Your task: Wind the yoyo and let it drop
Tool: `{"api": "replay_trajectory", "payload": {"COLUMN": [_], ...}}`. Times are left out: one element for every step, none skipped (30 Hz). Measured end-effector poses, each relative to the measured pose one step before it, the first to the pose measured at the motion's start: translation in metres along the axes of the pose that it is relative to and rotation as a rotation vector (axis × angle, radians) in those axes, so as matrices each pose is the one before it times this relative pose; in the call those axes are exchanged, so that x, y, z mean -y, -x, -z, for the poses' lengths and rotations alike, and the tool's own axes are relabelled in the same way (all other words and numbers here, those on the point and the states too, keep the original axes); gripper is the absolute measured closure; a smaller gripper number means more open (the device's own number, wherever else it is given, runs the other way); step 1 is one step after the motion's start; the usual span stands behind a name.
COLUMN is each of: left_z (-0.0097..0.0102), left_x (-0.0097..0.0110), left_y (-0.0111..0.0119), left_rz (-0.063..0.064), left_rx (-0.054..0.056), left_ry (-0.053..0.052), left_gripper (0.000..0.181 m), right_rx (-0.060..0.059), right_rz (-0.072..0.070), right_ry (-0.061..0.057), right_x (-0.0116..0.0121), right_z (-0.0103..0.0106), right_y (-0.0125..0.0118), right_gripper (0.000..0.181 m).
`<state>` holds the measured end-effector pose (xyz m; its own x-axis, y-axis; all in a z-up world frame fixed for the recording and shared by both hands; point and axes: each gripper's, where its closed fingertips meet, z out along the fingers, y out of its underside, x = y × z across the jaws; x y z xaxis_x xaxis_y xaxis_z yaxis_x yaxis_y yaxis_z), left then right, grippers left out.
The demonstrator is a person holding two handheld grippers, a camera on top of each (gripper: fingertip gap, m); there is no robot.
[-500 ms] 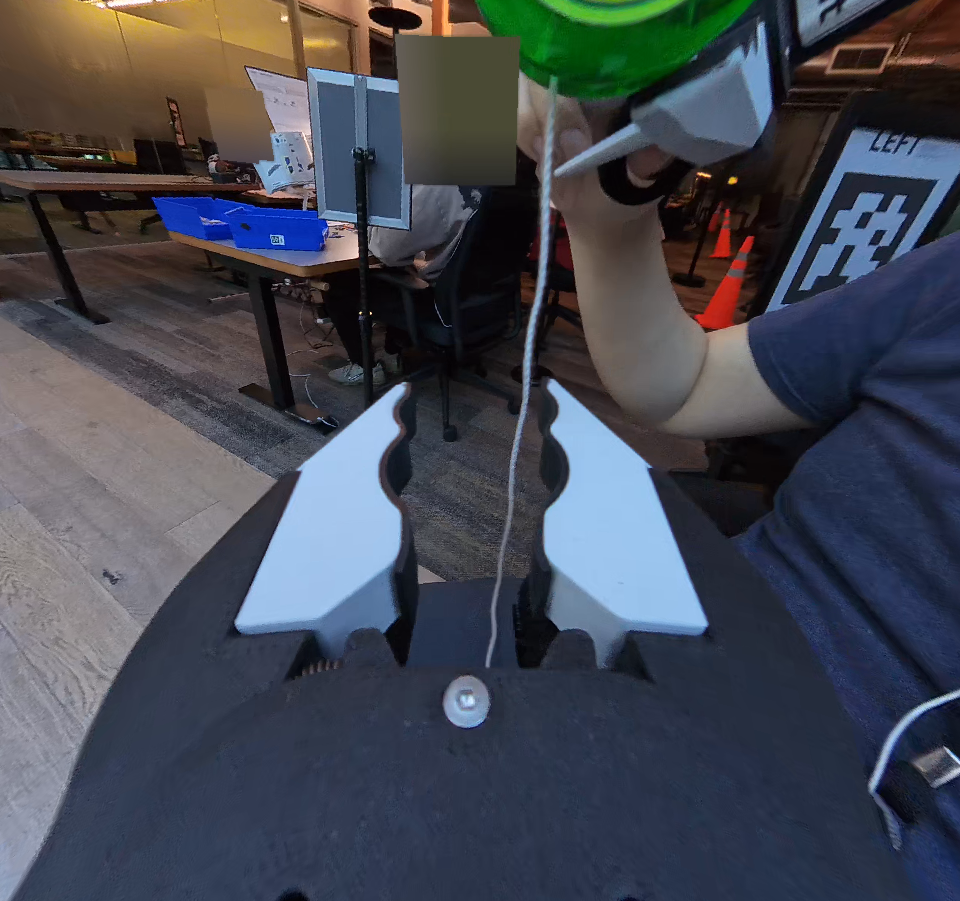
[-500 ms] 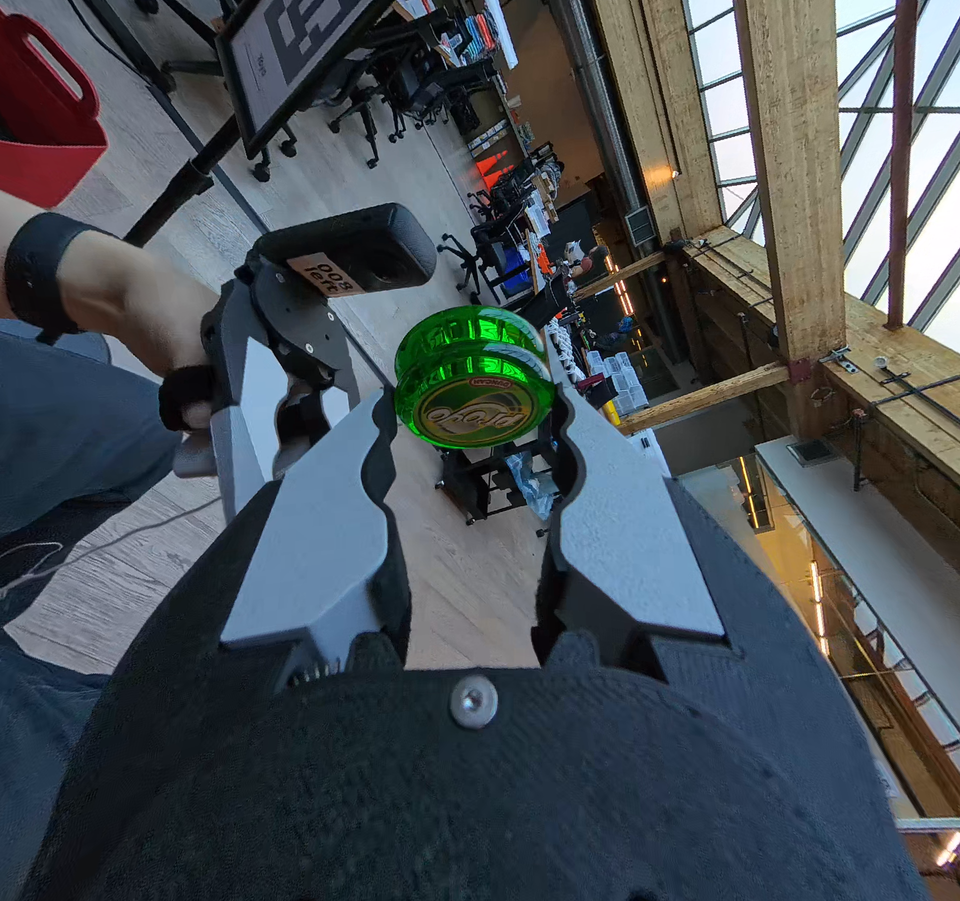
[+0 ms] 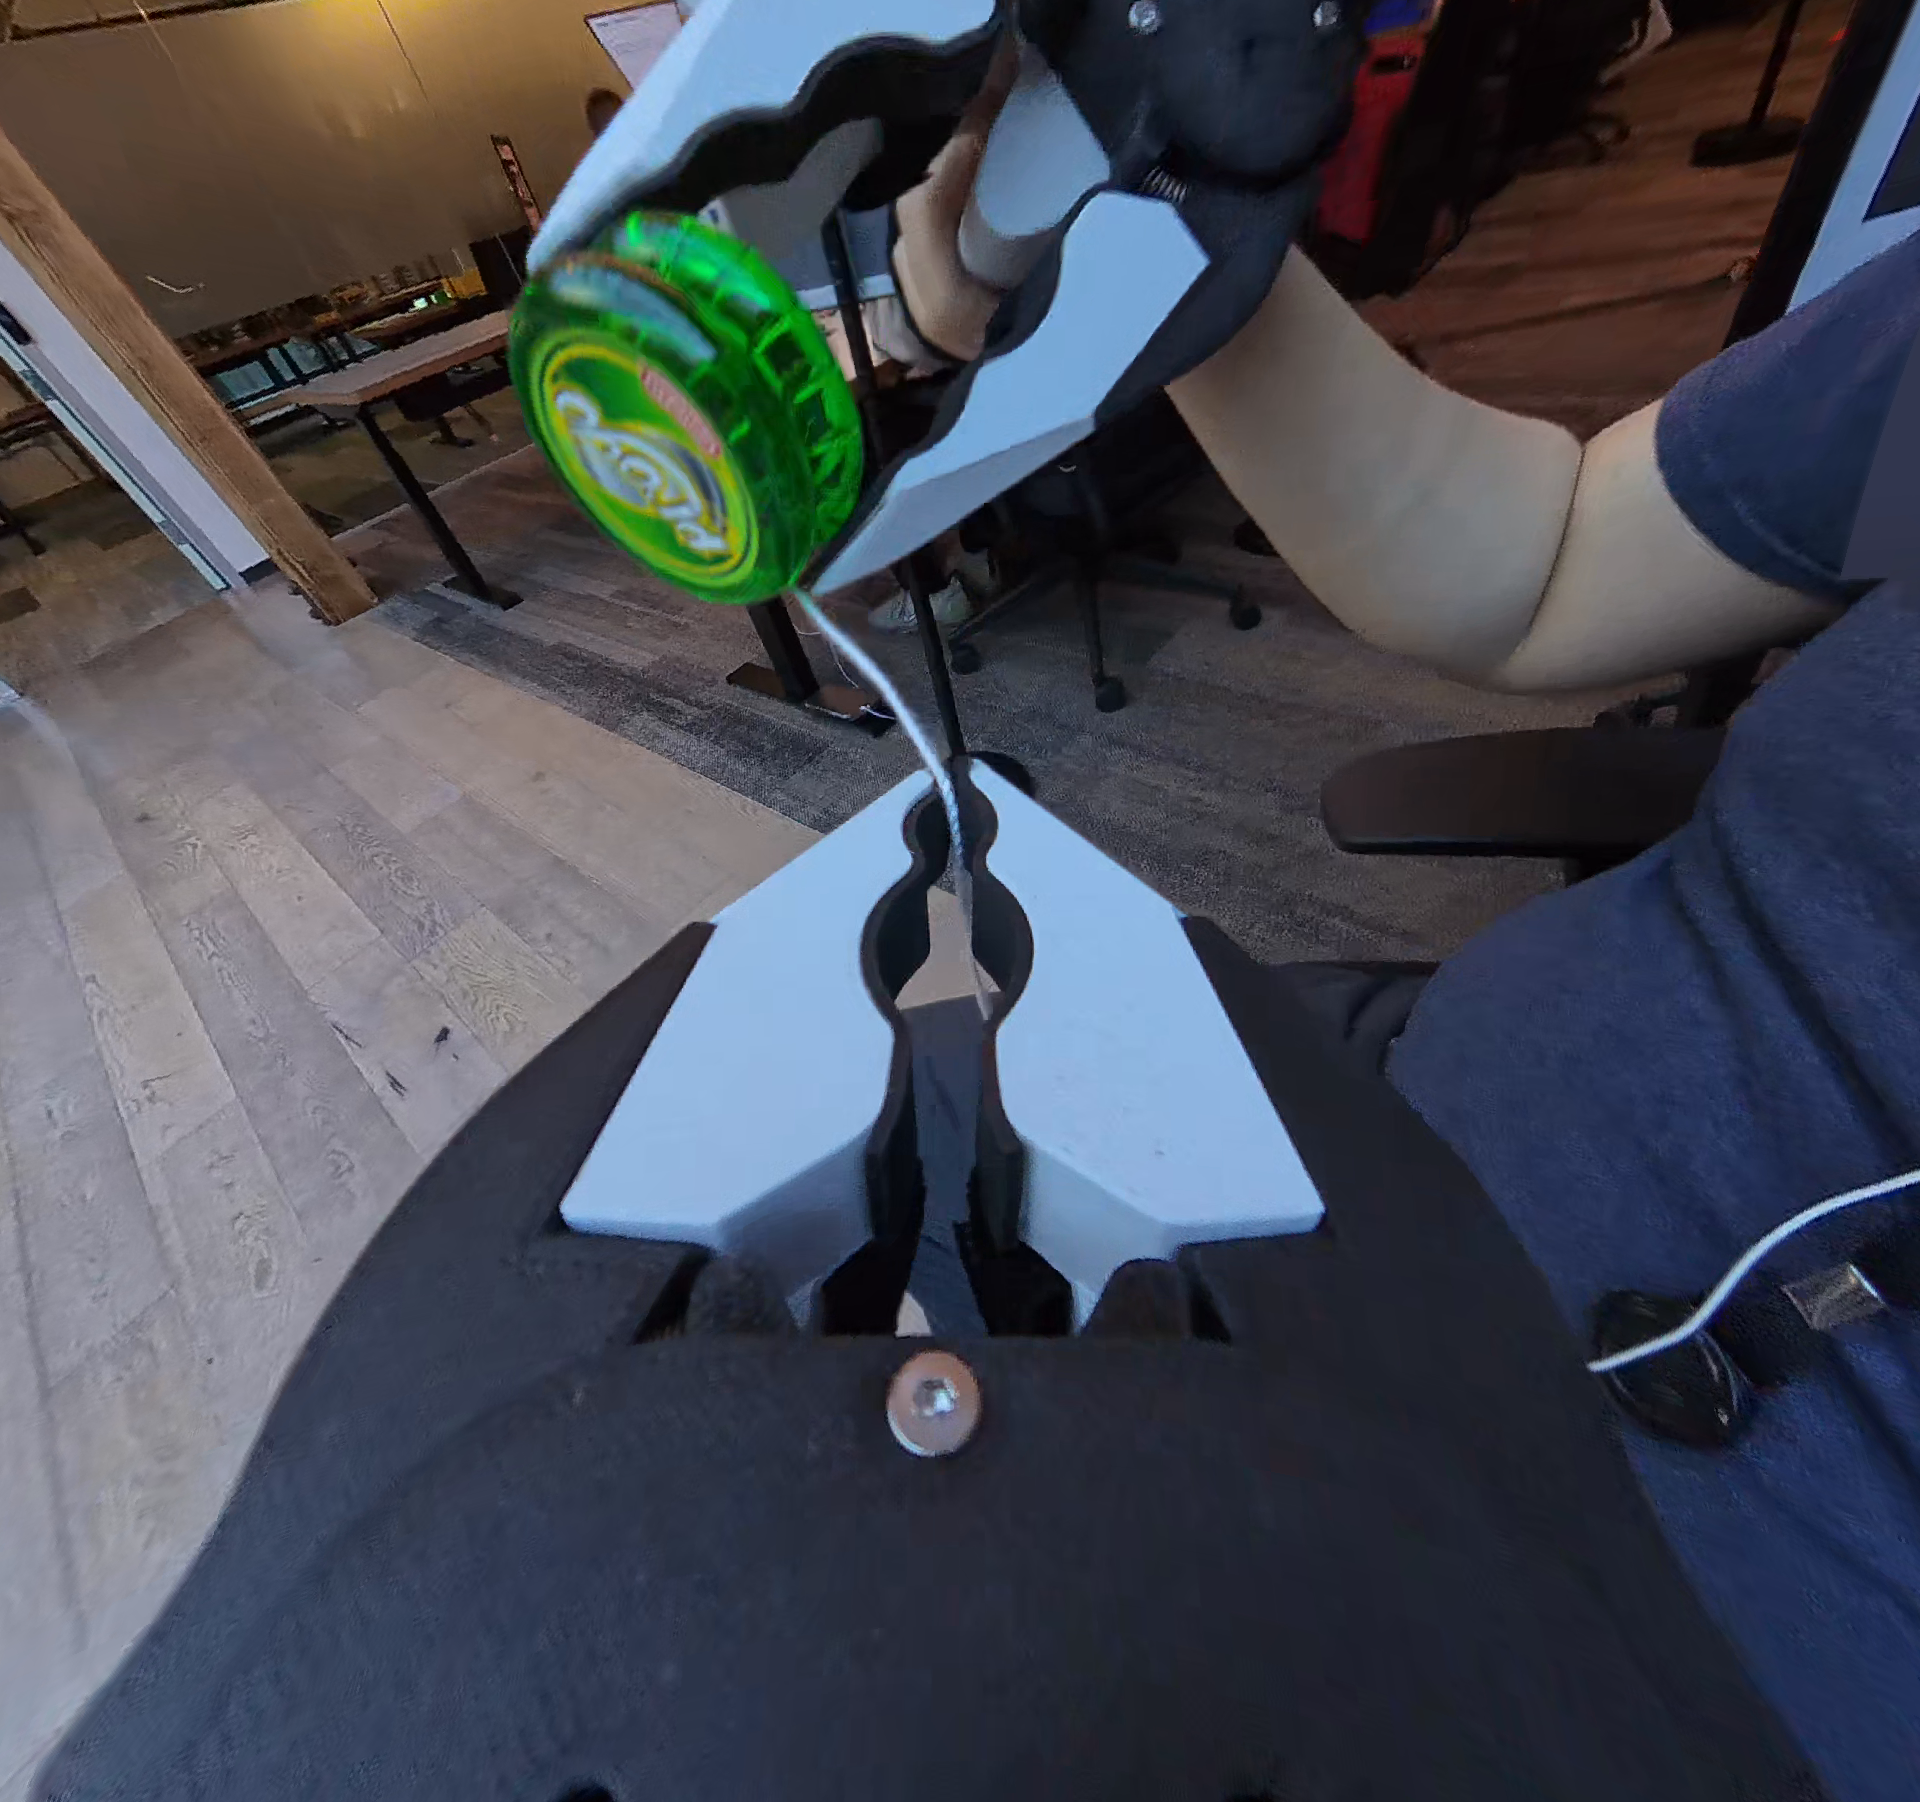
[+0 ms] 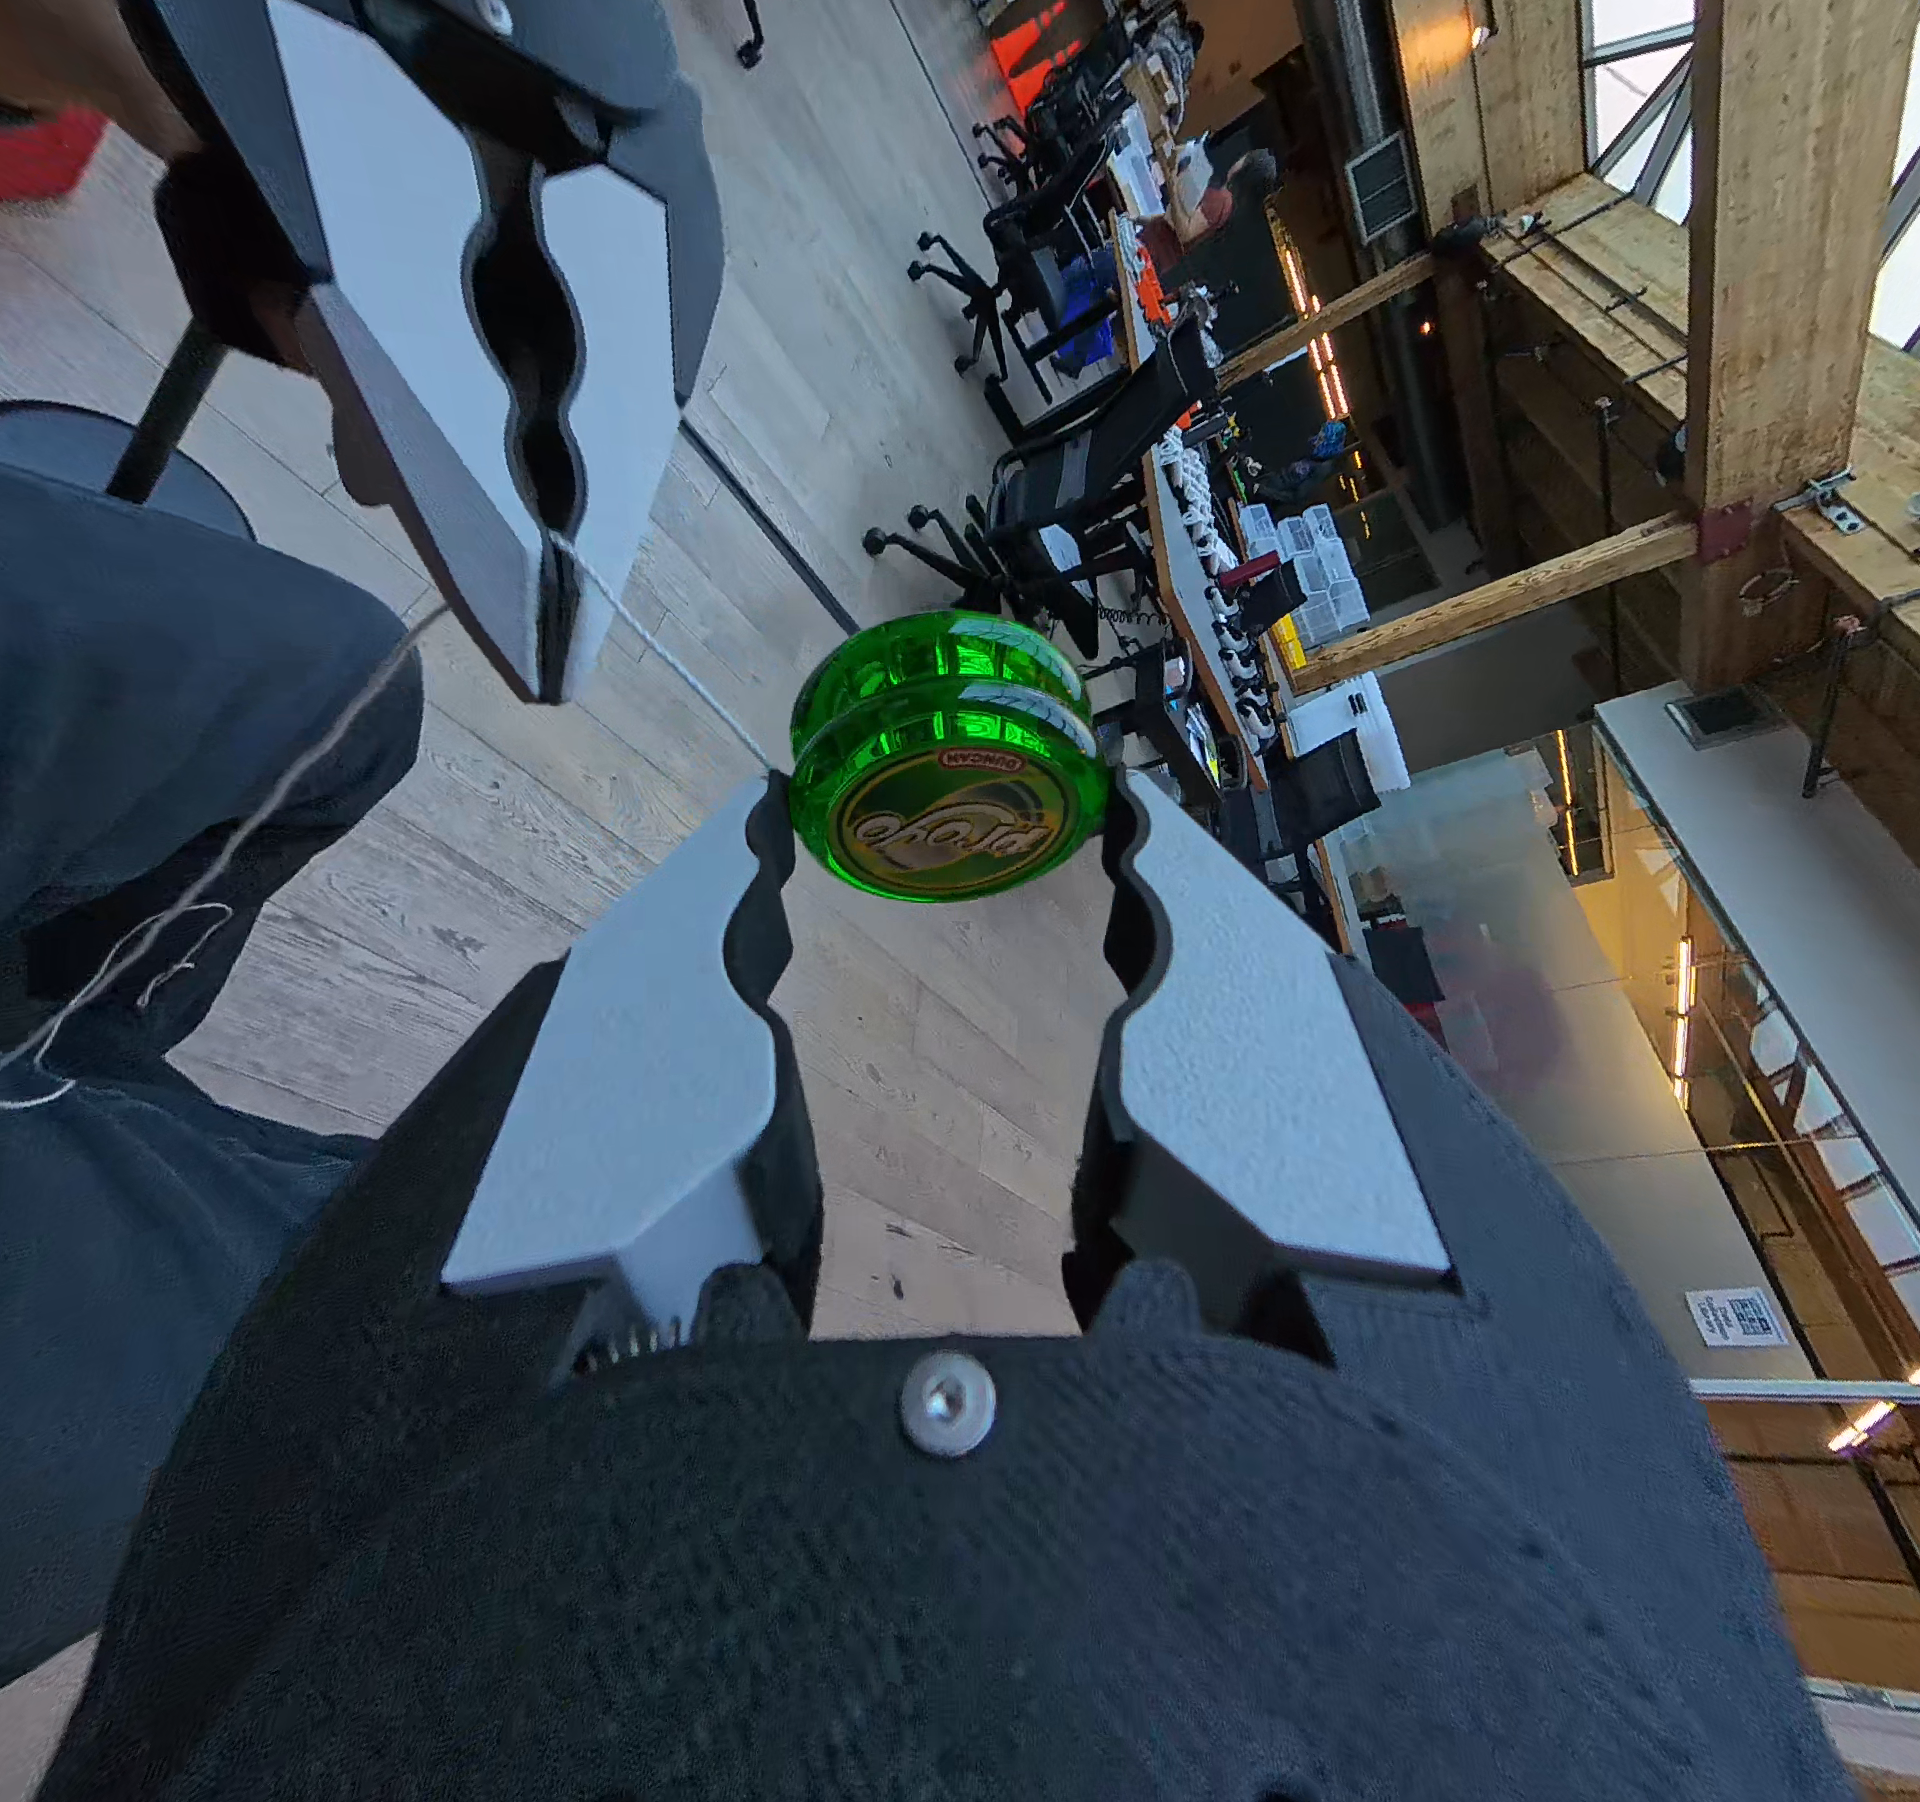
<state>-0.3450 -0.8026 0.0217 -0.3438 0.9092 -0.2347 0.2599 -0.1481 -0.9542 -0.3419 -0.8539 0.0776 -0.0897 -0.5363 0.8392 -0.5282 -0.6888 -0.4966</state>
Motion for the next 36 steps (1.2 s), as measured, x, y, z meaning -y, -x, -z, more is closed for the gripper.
{"api": "replay_trajectory", "payload": {"left_z": [0.00056,0.00018,0.00027,0.00070,0.00112,0.00126,0.00151,0.00154,0.00144,0.00118,0.00098,0.00073,0.00021,-0.00048,-0.00108,-0.00175,-0.00198,-0.00218,-0.00216,-0.00224,-0.00217,-0.00221,-0.00221,-0.00264,-0.00318,-0.00380,-0.00414,-0.00431,-0.00447,-0.00403,-0.00332,-0.00213,-0.00069,0.00027,0.00071,0.00055], "left_x": [0.00173,0.00211,0.00318,0.00382,0.00336,0.00327,0.00348,0.00347,0.00341,0.00253,0.00157,0.00062,-0.00011,-0.00041,-0.00076,-0.00149,-0.00220,-0.00220,-0.00214,-0.00217,-0.00201,-0.00218,-0.00342,-0.00514,-0.00662,-0.00703,-0.00708,-0.00694,-0.00659,-0.00664,-0.00640,-0.00577,-0.00411,-0.00116,0.00146,0.00224], "left_y": [-0.00447,-0.00327,0.00018,0.00197,0.00142,0.00132,0.00195,0.00231,0.00215,0.00306,0.00470,0.00506,0.00404,0.00340,0.00253,0.00198,0.00180,0.00199,0.00070,-0.00166,-0.00379,-0.00424,-0.00434,-0.00435,-0.00405,-0.00333,-0.00312,-0.00422,-0.00521,-0.00454,-0.00294,-0.00204,-0.00119,-0.00050,-0.00040,0.00121], "left_rz": [-0.0293,-0.0333,-0.0356,-0.0335,-0.0283,-0.0209,-0.0108,-0.0042,-0.0051,-0.0101,-0.0126,-0.0090,-0.0023,0.0054,0.0156,0.0280,0.0399,0.0475,0.0514,0.0536,0.0491,0.0397,0.0302,0.0220,0.0153,0.0102,0.0081,0.0081,0.0085,0.0053,-0.0019,-0.0108,-0.0184,-0.0182,-0.0080,0.0069], "left_rx": [-0.0025,0.0034,0.0226,0.0282,0.0174,0.0085,0.0051,0.0009,-0.0028,0.0008,0.0099,0.0096,0.0020,-0.0030,-0.0084,-0.0128,-0.0126,-0.0093,-0.0131,-0.0235,-0.0296,-0.0260,-0.0219,-0.0203,-0.0162,-0.0107,-0.0081,-0.0140,-0.0201,-0.0149,-0.0036,0.0038,0.0108,0.0146,0.0100,0.0128], "left_ry": [0.0152,0.0138,0.0061,0.0017,0.0026,0.0016,-0.0007,0.0004,0.0007,0.0034,0.0062,0.0067,0.0044,-0.0031,-0.0116,-0.0163,-0.0202,-0.0254,-0.0283,-0.0264,-0.0250,-0.0230,-0.0142,-0.0006,0.0103,0.0149,0.0169,0.0181,0.0186,0.0216,0.0243,0.0250,0.0194,0.0052,-0.0092,-0.0157], "left_gripper": [0.181,0.181,0.181,0.181,0.181,0.181,0.181,0.181,0.181,0.181,0.181,0.181,0.181,0.181,0.181,0.181,0.181,0.181,0.181,0.181,0.181,0.181,0.180,0.179,0.178,0.178,0.178,0.177,0.177,0.178,0.179,0.181,0.181,0.181,0.181,0.181], "right_rx": [0.0060,0.0113,0.0144,0.0155,0.0189,0.0246,0.0296,0.0274,0.0296,0.0316,0.0245,0.0149,0.0073,0.0048,0.0056,0.0082,0.0001,-0.0052,-0.0111,-0.0164,-0.0228,-0.0225,-0.0231,-0.0276,-0.0225,-0.0153,-0.0155,-0.0262,-0.0232,-0.0112,-0.0149,-0.0178,-0.0090,-0.0072,-0.0046,0.0032], "right_rz": [0.0042,0.0015,0.0003,-0.0003,-0.0023,-0.0057,-0.0066,-0.0113,-0.0133,-0.0158,-0.0238,-0.0297,-0.0285,-0.0280,-0.0311,-0.0346,-0.0351,-0.0297,-0.0250,-0.0245,-0.0235,-0.0197,-0.0196,-0.0179,-0.0148,-0.0166,-0.0137,-0.0076,-0.0011,0.0029,0.0030,0.0079,0.0068,0.0014,-0.0051,-0.0125], "right_ry": [0.0110,0.0096,0.0051,0.0005,-0.0043,-0.0104,-0.0152,-0.0193,-0.0233,-0.0314,-0.0348,-0.0354,-0.0426,-0.0467,-0.0529,-0.0620,-0.0616,-0.0550,-0.0474,-0.0412,-0.0378,-0.0348,-0.0321,-0.0270,-0.0208,-0.0151,-0.0101,-0.0027,0.0086,0.0152,0.0220,0.0264,0.0291,0.0237,0.0159,0.0039], "right_x": [-0.00242,-0.00248,-0.00202,-0.00157,-0.00107,-0.00023,0.00047,0.00107,0.00162,0.00258,0.00312,0.00311,0.00421,0.00494,0.00604,0.00776,0.00802,0.00708,0.00623,0.00537,0.00507,0.00473,0.00460,0.00417,0.00339,0.00264,0.00188,0.00058,-0.00105,-0.00239,-0.00370,-0.00454,-0.00509,-0.00455,-0.00319,-0.00082], "right_z": [-0.00306,-0.00302,-0.00290,-0.00245,-0.00198,-0.00163,-0.00139,-0.00103,-0.00053,0.00021,0.00061,0.00116,0.00186,0.00264,0.00319,0.00347,0.00354,0.00359,0.00356,0.00343,0.00322,0.00324,0.00323,0.00308,0.00278,0.00234,0.00206,0.00157,0.00116,0.00082,0.00063,0.00085,0.00087,0.00100,0.00092,0.00080], "right_y": [0.00423,0.00502,0.00588,0.00629,0.00705,0.00808,0.00897,0.00854,0.00843,0.00819,0.00636,0.00393,0.00240,0.00165,0.00130,0.00123,-0.00046,-0.00153,-0.00278,-0.00387,-0.00522,-0.00531,-0.00575,-0.00663,-0.00606,-0.00515,-0.00508,-0.00629,-0.00568,-0.00360,-0.00409,-0.00437,-0.00316,-0.00273,-0.00225,-0.00079], "right_gripper": [0.122,0.123,0.123,0.122,0.122,0.122,0.122,0.122,0.122,0.122,0.122,0.122,0.122,0.122,0.122,0.123,0.122,0.122,0.122,0.122,0.120,0.121,0.122,0.122,0.123,0.123,0.123,0.123,0.123,0.123,0.123,0.123,0.123,0.123,0.123,0.123]}}
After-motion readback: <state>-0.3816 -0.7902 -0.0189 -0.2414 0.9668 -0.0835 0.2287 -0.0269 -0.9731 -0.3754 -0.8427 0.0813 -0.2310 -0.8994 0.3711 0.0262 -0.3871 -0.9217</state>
